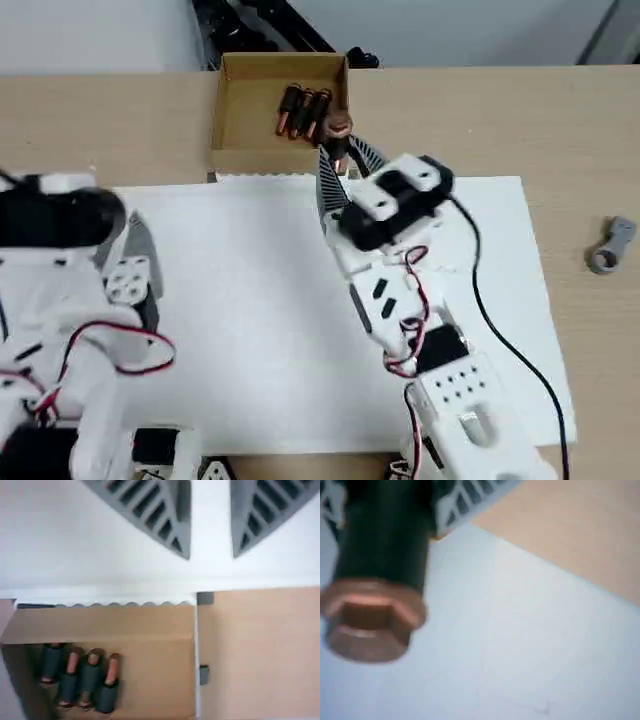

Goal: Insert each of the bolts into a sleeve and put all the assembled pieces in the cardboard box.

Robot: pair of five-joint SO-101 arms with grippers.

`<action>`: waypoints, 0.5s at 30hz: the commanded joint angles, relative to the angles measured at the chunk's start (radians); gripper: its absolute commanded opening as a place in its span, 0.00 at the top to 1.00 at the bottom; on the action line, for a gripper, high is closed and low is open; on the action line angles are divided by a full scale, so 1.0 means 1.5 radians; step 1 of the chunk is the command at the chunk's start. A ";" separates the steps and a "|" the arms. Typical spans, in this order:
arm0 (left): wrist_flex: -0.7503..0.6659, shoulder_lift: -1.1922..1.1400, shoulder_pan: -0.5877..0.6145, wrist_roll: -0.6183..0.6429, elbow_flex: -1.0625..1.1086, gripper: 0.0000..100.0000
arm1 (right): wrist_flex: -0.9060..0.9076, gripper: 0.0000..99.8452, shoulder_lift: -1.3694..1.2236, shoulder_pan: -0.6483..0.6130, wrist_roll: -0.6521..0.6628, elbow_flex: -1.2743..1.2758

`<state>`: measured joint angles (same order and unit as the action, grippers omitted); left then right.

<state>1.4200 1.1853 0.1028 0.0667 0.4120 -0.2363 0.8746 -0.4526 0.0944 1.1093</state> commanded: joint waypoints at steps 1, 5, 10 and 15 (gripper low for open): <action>0.024 0.017 0.027 -0.004 -0.025 0.96 | -0.100 1.00 -0.065 0.004 0.070 -0.048; 0.049 0.041 0.041 -0.004 -0.025 0.96 | -0.174 1.00 -0.168 0.005 0.082 -0.074; 0.086 0.060 0.042 -0.004 -0.025 0.96 | -0.244 1.00 -0.318 0.031 0.079 -0.181; 0.109 0.070 0.042 -0.004 -0.025 0.96 | -0.265 1.00 -0.481 0.062 0.021 -0.317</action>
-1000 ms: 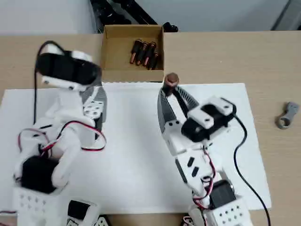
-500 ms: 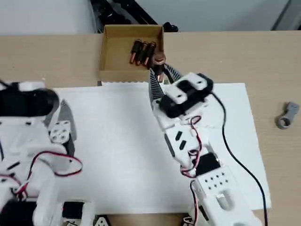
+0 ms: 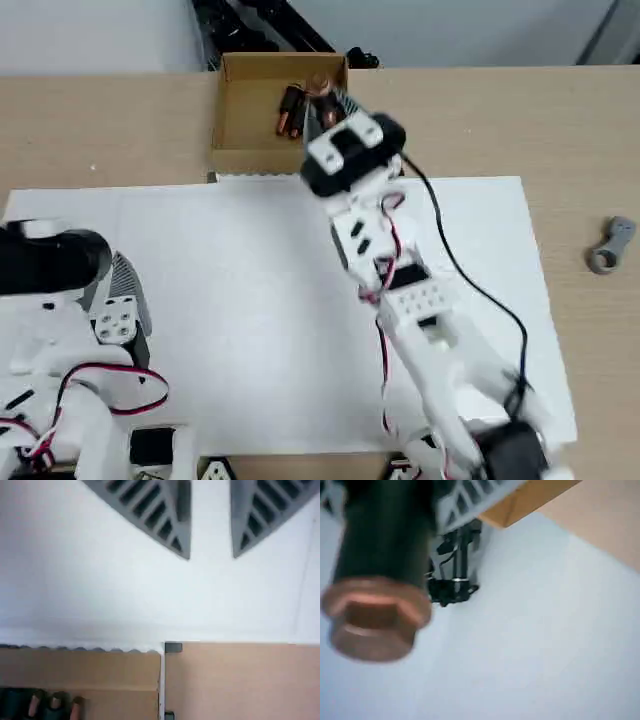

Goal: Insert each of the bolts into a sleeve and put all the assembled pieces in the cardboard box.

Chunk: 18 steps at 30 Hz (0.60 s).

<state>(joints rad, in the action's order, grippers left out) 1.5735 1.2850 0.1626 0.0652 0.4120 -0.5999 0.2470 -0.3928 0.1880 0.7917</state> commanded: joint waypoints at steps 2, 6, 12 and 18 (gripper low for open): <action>0.011 0.003 0.002 -0.003 -0.025 0.96 | -0.022 1.00 -0.125 0.033 -0.081 -0.160; 0.011 0.002 0.002 -0.003 -0.024 0.96 | -0.023 1.00 -0.245 0.044 -0.131 -0.255; 0.007 0.003 0.002 -0.003 0.022 0.96 | -0.021 1.00 -0.407 0.053 -0.144 -0.352; 0.006 0.003 0.002 -0.003 0.029 0.96 | -0.020 1.00 -0.497 0.053 -0.144 -0.399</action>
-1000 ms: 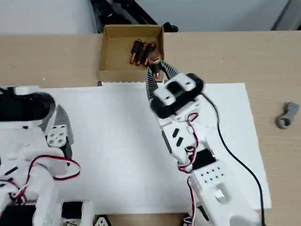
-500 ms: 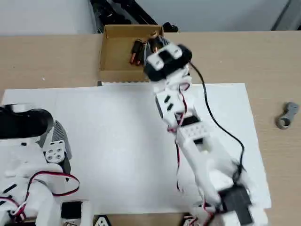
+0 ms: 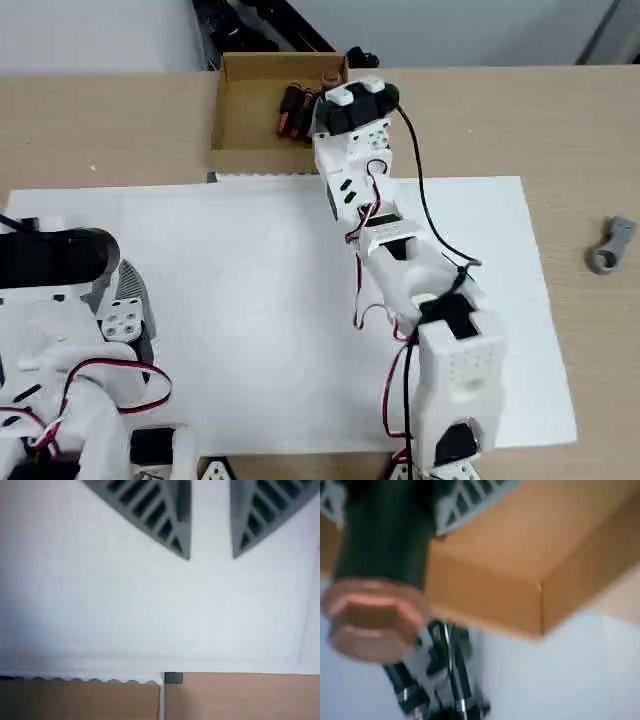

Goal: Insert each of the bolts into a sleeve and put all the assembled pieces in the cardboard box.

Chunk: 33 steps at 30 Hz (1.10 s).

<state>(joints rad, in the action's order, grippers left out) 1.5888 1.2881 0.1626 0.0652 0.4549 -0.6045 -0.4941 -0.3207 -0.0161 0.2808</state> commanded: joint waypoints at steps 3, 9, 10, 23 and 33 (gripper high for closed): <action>-0.004 0.001 0.002 -0.003 0.001 0.96 | -0.017 1.00 -0.024 0.004 -0.009 -0.063; -0.004 0.001 0.002 -0.003 0.001 0.96 | -0.020 1.00 -0.039 0.004 -0.009 -0.062; -0.004 0.001 0.002 -0.003 0.001 0.96 | -0.020 0.99 -0.039 0.004 -0.009 -0.062; 0.004 0.001 0.002 -0.003 0.001 0.96 | -0.019 0.83 -0.035 -0.044 -0.008 -0.058; 0.004 0.001 0.002 -0.003 0.001 0.96 | -0.016 0.84 0.054 -0.046 -0.008 -0.006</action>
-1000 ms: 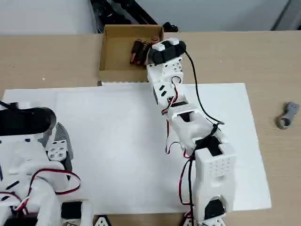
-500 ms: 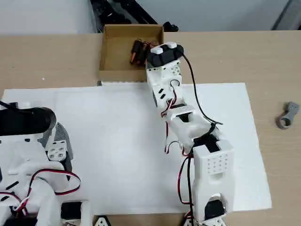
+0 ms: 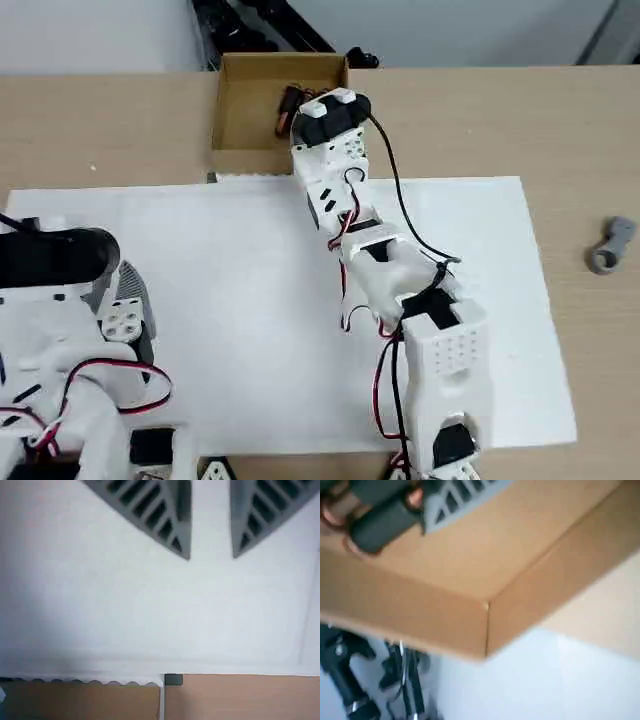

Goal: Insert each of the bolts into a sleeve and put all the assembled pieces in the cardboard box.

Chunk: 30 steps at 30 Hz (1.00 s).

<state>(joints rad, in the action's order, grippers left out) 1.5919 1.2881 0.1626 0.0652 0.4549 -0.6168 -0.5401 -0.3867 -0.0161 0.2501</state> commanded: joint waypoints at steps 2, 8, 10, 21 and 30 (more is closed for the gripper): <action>0.002 0.001 0.002 -0.003 0.001 0.96 | -0.009 0.89 0.132 -0.004 -0.008 0.056; 0.001 0.001 0.002 -0.003 0.006 0.96 | -0.011 0.99 0.318 -0.002 -0.008 0.212; -0.001 0.001 0.002 -0.004 0.023 0.96 | -0.012 1.00 0.389 -0.002 -0.008 0.276; -0.027 0.002 0.002 -0.004 0.092 0.96 | 0.116 1.00 0.855 -0.002 -0.007 0.608; -0.178 0.002 0.002 -0.005 0.185 0.96 | 0.489 1.00 1.260 0.008 -0.007 0.770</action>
<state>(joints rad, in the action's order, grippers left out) 1.4016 1.2881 0.1626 0.0683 0.7020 -0.0169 1.1554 -0.3897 -0.0161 1.3686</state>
